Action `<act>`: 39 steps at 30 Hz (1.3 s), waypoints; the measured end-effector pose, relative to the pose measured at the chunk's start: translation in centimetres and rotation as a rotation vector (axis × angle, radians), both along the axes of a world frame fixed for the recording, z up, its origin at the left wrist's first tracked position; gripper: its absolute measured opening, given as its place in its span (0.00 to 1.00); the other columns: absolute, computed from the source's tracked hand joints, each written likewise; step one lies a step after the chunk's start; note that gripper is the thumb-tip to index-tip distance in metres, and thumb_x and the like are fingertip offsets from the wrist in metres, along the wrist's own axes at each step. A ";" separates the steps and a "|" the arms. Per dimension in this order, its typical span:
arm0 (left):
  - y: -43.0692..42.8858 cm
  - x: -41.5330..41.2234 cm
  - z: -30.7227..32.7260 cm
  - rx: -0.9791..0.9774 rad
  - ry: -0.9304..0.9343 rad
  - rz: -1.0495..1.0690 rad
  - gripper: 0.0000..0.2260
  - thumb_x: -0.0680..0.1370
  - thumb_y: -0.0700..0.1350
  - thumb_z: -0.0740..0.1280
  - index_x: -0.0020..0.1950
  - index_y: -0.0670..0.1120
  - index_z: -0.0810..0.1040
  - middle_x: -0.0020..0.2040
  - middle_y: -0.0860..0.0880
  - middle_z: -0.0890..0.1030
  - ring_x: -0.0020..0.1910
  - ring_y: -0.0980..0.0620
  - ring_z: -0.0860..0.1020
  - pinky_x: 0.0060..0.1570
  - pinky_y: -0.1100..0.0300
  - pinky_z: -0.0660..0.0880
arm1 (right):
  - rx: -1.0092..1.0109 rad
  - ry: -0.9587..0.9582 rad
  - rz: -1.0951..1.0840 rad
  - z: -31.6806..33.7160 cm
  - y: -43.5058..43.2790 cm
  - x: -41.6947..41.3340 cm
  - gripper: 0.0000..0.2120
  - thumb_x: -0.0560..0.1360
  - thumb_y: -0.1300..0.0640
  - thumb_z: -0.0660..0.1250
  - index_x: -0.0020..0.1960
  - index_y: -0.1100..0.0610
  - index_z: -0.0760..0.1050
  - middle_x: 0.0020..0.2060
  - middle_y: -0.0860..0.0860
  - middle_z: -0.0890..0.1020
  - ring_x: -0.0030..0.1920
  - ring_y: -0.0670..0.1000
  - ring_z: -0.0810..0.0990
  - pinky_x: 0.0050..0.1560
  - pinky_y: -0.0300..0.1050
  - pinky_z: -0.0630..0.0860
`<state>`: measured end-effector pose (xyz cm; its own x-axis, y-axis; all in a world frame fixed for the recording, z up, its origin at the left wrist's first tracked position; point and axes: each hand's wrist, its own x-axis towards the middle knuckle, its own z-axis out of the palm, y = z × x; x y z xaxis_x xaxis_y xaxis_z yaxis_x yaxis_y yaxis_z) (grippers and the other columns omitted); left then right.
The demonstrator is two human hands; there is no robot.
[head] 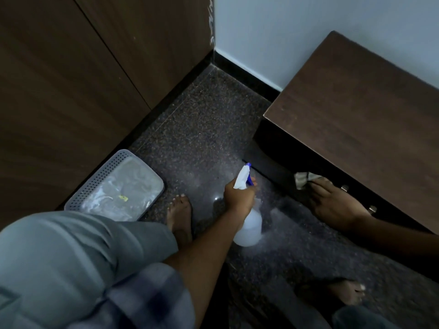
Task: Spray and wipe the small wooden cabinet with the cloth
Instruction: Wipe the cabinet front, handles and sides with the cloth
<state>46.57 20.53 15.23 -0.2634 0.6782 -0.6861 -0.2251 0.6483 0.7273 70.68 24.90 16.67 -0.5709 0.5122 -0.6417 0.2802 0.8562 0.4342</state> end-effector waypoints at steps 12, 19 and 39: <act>1.1 -0.6 -0.9 -0.042 -0.166 0.086 0.19 0.67 0.37 0.63 0.44 0.60 0.82 0.45 0.53 0.89 0.36 0.52 0.80 0.36 0.57 0.75 | 0.133 0.138 0.001 -3.4 4.4 -8.7 0.25 0.85 0.56 0.49 0.80 0.63 0.56 0.81 0.59 0.55 0.81 0.60 0.49 0.79 0.57 0.39; 1.7 -1.2 -3.1 -0.029 -0.137 0.045 0.23 0.76 0.31 0.61 0.50 0.60 0.81 0.43 0.54 0.88 0.37 0.55 0.81 0.35 0.60 0.76 | 0.262 0.187 0.124 -3.6 7.2 -9.8 0.24 0.78 0.58 0.54 0.69 0.66 0.74 0.71 0.61 0.74 0.76 0.61 0.67 0.80 0.57 0.40; 2.6 -0.8 -4.0 -0.076 -0.190 0.041 0.30 0.75 0.29 0.60 0.73 0.53 0.76 0.60 0.44 0.86 0.39 0.53 0.80 0.36 0.60 0.75 | 0.070 0.165 -0.028 -7.6 5.1 -5.9 0.25 0.84 0.56 0.49 0.80 0.61 0.61 0.80 0.58 0.59 0.81 0.57 0.53 0.78 0.54 0.37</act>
<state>45.75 23.09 11.20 -0.1510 0.6140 -0.7747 -0.3807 0.6871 0.6188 64.73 29.97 9.05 -0.6507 0.5694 -0.5023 0.3755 0.8163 0.4389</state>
